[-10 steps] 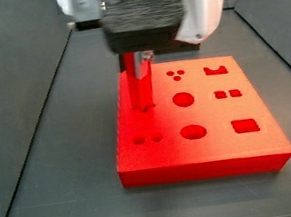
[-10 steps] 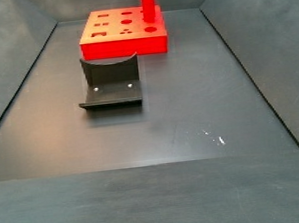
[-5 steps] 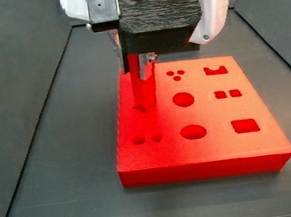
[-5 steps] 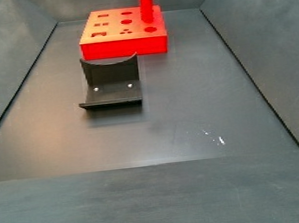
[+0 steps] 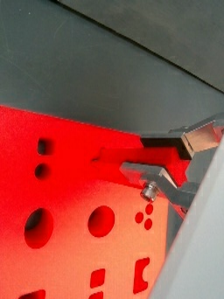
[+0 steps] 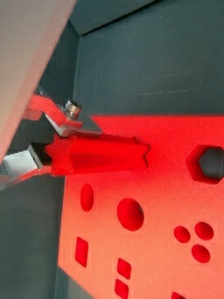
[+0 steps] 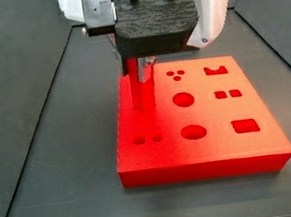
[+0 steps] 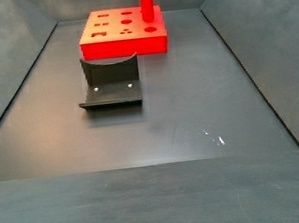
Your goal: Insert the star object.
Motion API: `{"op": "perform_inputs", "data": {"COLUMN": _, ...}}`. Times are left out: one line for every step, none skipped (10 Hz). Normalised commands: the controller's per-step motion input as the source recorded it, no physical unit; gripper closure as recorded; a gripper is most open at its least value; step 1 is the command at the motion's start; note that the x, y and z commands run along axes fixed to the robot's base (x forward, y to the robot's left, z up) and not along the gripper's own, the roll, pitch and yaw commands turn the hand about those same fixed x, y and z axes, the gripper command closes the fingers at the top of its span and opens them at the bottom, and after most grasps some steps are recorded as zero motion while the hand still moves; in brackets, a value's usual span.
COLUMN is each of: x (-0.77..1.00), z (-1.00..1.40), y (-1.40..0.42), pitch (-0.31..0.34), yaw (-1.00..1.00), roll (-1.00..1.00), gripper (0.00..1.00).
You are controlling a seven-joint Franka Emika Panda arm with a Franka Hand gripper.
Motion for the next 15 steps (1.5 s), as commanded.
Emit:
{"op": "perform_inputs", "data": {"x": 0.00, "z": -0.08, "y": -0.11, "pitch": -0.099, "yaw": -0.09, "roll": 0.00, "gripper": 1.00}}
{"op": "perform_inputs", "data": {"x": 0.01, "z": -0.09, "y": 0.00, "pitch": -0.079, "yaw": 0.00, "roll": 0.01, "gripper": 1.00}}
{"op": "perform_inputs", "data": {"x": 0.00, "z": -0.06, "y": 0.00, "pitch": -0.043, "yaw": 0.00, "roll": 0.05, "gripper": 1.00}}
{"op": "perform_inputs", "data": {"x": 0.01, "z": -0.07, "y": 0.00, "pitch": 0.000, "yaw": 0.00, "roll": 0.02, "gripper": 1.00}}
{"op": "perform_inputs", "data": {"x": 0.00, "z": -0.44, "y": 0.00, "pitch": -0.107, "yaw": 0.00, "roll": 0.05, "gripper": 1.00}}
{"op": "perform_inputs", "data": {"x": -0.01, "z": -0.73, "y": -0.01, "pitch": -0.179, "yaw": 0.00, "roll": 0.11, "gripper": 1.00}}
{"op": "perform_inputs", "data": {"x": 0.00, "z": -0.83, "y": -0.06, "pitch": -0.190, "yaw": 0.00, "roll": 0.12, "gripper": 1.00}}
{"op": "perform_inputs", "data": {"x": 0.00, "z": -0.85, "y": -0.08, "pitch": -0.186, "yaw": -0.02, "roll": 0.11, "gripper": 1.00}}
{"op": "perform_inputs", "data": {"x": 0.00, "z": -0.85, "y": -0.08, "pitch": -0.176, "yaw": -0.04, "roll": 0.12, "gripper": 1.00}}
{"op": "perform_inputs", "data": {"x": 0.00, "z": -0.82, "y": -0.05, "pitch": -0.137, "yaw": -0.02, "roll": 0.19, "gripper": 1.00}}
{"op": "perform_inputs", "data": {"x": 0.00, "z": -0.77, "y": -0.07, "pitch": -0.107, "yaw": -0.01, "roll": 0.22, "gripper": 1.00}}
{"op": "perform_inputs", "data": {"x": 0.00, "z": -0.83, "y": -0.06, "pitch": -0.140, "yaw": -0.01, "roll": 0.17, "gripper": 1.00}}
{"op": "perform_inputs", "data": {"x": 0.00, "z": -0.83, "y": -0.08, "pitch": -0.147, "yaw": -0.03, "roll": 0.17, "gripper": 1.00}}
{"op": "perform_inputs", "data": {"x": 0.00, "z": -0.86, "y": -0.09, "pitch": -0.160, "yaw": -0.02, "roll": 0.14, "gripper": 1.00}}
{"op": "perform_inputs", "data": {"x": 0.00, "z": -0.73, "y": -0.03, "pitch": -0.131, "yaw": -0.03, "roll": 0.14, "gripper": 1.00}}
